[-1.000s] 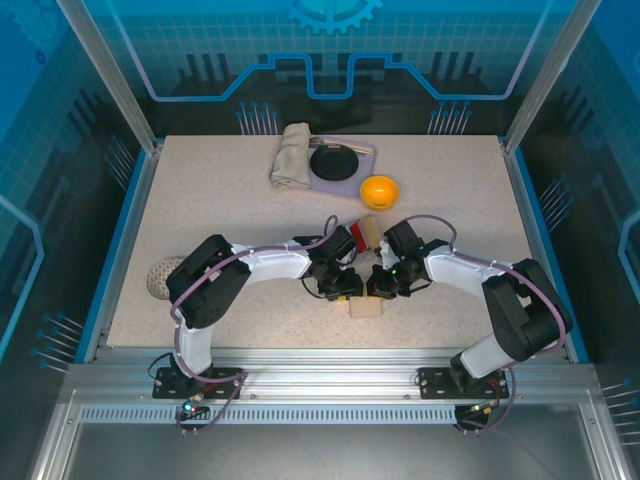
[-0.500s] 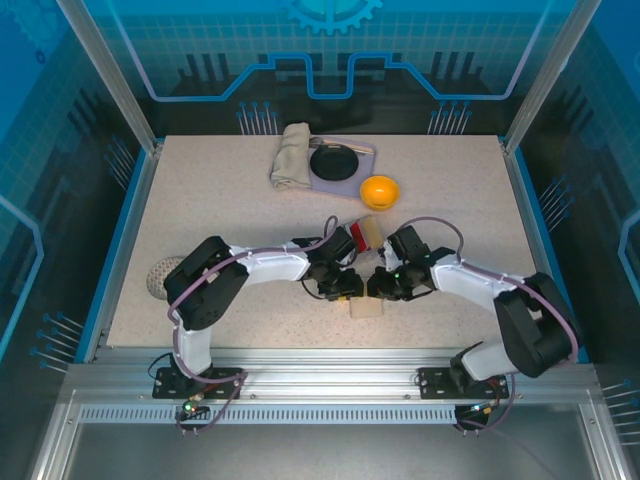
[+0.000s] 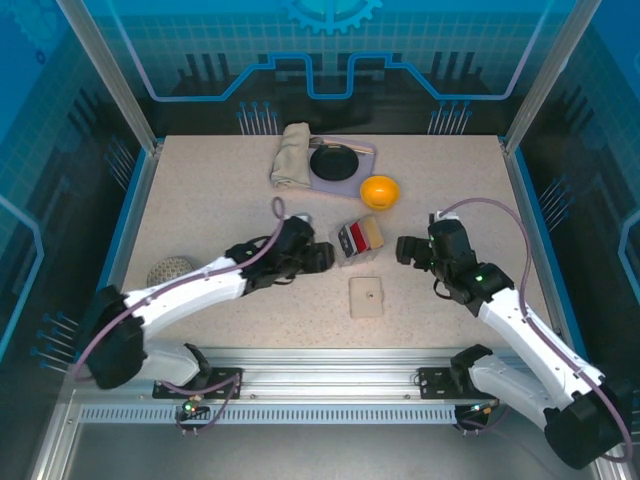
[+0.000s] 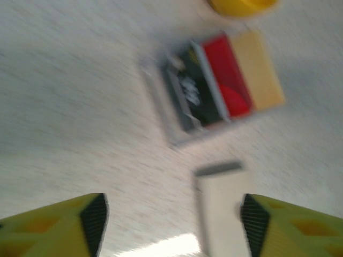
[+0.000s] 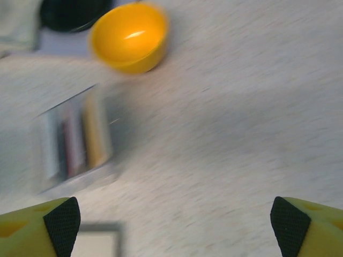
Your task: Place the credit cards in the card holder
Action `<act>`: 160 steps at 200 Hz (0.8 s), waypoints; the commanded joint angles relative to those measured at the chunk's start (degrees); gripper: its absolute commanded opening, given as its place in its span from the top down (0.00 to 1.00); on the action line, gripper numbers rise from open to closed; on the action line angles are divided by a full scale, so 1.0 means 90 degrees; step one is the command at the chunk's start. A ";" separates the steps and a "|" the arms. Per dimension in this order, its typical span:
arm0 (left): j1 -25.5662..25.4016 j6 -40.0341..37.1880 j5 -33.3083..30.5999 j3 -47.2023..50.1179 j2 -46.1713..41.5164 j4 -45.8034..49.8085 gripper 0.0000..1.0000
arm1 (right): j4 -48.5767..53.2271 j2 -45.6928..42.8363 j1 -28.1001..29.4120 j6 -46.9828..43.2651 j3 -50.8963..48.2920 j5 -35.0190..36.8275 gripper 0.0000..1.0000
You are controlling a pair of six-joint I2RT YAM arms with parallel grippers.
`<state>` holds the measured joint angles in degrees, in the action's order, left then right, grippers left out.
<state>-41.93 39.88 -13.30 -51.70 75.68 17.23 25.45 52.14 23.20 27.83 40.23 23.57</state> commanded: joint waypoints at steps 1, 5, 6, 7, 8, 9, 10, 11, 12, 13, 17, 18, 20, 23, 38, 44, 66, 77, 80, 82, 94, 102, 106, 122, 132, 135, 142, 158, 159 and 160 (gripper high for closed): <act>0.0888 -0.0787 -0.1225 0.0578 -0.0648 0.0226 0.20 | -0.0648 0.0155 -0.0376 -0.1092 -0.0359 0.1590 0.05; 0.1063 -0.0918 -0.1347 0.0645 -0.0756 0.0240 0.13 | -0.0841 0.0218 -0.0449 -0.1211 -0.0424 0.1655 0.04; 0.1103 -0.0951 -0.1390 0.0660 -0.0784 0.0251 0.13 | -0.0882 0.0239 -0.0469 -0.1234 -0.0430 0.1681 0.04; 0.1148 -0.0982 -0.1436 0.0668 -0.0807 0.0262 0.13 | -0.0928 0.0260 -0.0493 -0.1265 -0.0458 0.1694 0.04; 0.1190 -0.1012 -0.1478 0.0682 -0.0834 0.0277 0.13 | -0.0970 0.0290 -0.0515 -0.1280 -0.0481 0.1701 0.04; 0.1225 -0.1047 -0.1519 0.0699 -0.0847 0.0285 0.13 | -0.1020 0.0290 -0.0536 -0.1313 -0.0498 0.1704 0.04; 0.1262 -0.1083 -0.1559 0.0712 -0.0883 0.0293 0.13 | -0.1074 0.0315 -0.0556 -0.1343 -0.0516 0.1705 0.04; 0.1301 -0.1121 -0.1593 0.0723 -0.0910 0.0302 0.12 | -0.1126 0.0342 -0.0576 -0.1373 -0.0535 0.1701 0.04; 0.1320 -0.1165 -0.1640 0.0734 -0.0944 0.0307 0.12 | -0.1181 0.0355 -0.0600 -0.1408 -0.0544 0.1694 0.04; 0.1368 -0.1211 -0.1678 0.0739 -0.0975 0.0314 0.12 | -0.1233 0.0382 -0.0632 -0.1445 -0.0549 0.1691 0.04; 0.1499 -0.1401 -0.1833 0.0787 -0.1080 0.0303 0.12 | -0.1463 0.0473 -0.0713 -0.1606 -0.0641 0.1588 0.04; 0.1527 -0.1456 -0.1872 0.0795 -0.1111 0.0297 0.11 | -0.1516 0.0494 -0.0737 -0.1646 -0.0661 0.1550 0.04; 0.1571 -0.1556 -0.1960 0.0828 -0.1172 0.0281 0.11 | -0.1636 0.0532 -0.0785 -0.1737 -0.0707 0.1485 0.04; 0.1632 -0.1706 -0.2126 0.0871 -0.1247 0.0241 0.10 | -0.1821 0.0606 -0.0855 -0.1856 -0.0766 0.1396 0.04; 0.2070 -0.2421 -0.2585 0.1219 -0.1505 -0.0252 0.01 | -0.2626 0.0990 -0.1063 -0.2338 -0.1020 0.1013 0.04; 0.2299 -0.2786 -0.2595 0.1364 -0.1570 -0.0571 0.01 | -0.2917 0.1172 -0.1129 -0.2458 -0.1099 0.0923 0.04; 0.3059 -0.3443 -0.2133 0.1926 -0.1577 -0.1683 0.01 | -0.3903 0.1871 -0.1356 -0.2679 -0.1303 0.0466 0.04; 0.3331 -0.3561 -0.1727 0.2193 -0.1491 -0.2351 0.01 | -0.4364 0.2186 -0.1418 -0.2837 -0.1369 0.0239 0.04; 0.3388 -0.3639 -0.1607 0.2275 -0.1453 -0.2570 0.01 | -0.4474 0.2265 -0.1429 -0.2878 -0.1377 0.0194 0.04; 0.3416 -0.3696 -0.1530 0.2336 -0.1418 -0.2731 0.01 | -0.4499 0.2310 -0.1431 -0.2929 -0.1370 0.0164 0.04; 0.3549 -0.4059 -0.1410 0.2653 -0.1119 -0.3647 0.01 | -0.4782 0.2451 -0.1447 -0.3092 -0.1328 -0.0110 0.04; 0.3633 -0.4203 -0.1291 0.2794 -0.0849 -0.4162 0.01 | -0.5065 0.2515 -0.1454 -0.3240 -0.1370 -0.0275 0.04; 0.3675 -0.4224 -0.1229 0.2825 -0.0728 -0.4375 0.01 | -0.5232 0.2535 -0.1470 -0.3296 -0.1413 -0.0351 0.04; 0.3762 -0.4363 -0.0969 0.2986 -0.0252 -0.5370 0.01 | -0.5913 0.2601 -0.1568 -0.3556 -0.1589 -0.0766 0.04; 0.3836 -0.4471 -0.0836 0.3036 0.0117 -0.5868 0.01 | -0.6263 0.2656 -0.1670 -0.3641 -0.1674 -0.1019 0.04; 0.3846 -0.4518 -0.0812 0.3024 0.0229 -0.5974 0.01 | -0.6345 0.2680 -0.1704 -0.3640 -0.1690 -0.1067 0.04; 0.3892 -0.4593 -0.0739 0.2999 0.0476 -0.6230 0.01 | -0.6503 0.2716 -0.1762 -0.3604 -0.1722 -0.1206 0.04; 0.4190 -0.4464 -0.0150 0.2900 0.0881 -0.6349 0.02 | -0.6548 0.2762 -0.1869 -0.3510 -0.1676 -0.1471 0.05; 0.4205 -0.4452 -0.0112 0.2916 0.0909 -0.6403 0.02 | -0.6549 0.2762 -0.1872 -0.3506 -0.1676 -0.1474 0.05; 0.4222 -0.4446 -0.0079 0.2924 0.0947 -0.6449 0.02 | -0.6554 0.2762 -0.1869 -0.3500 -0.1677 -0.1475 0.05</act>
<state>-7.11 2.20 -21.87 -25.12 79.81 -27.90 -25.50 76.09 8.12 -2.50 25.58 16.10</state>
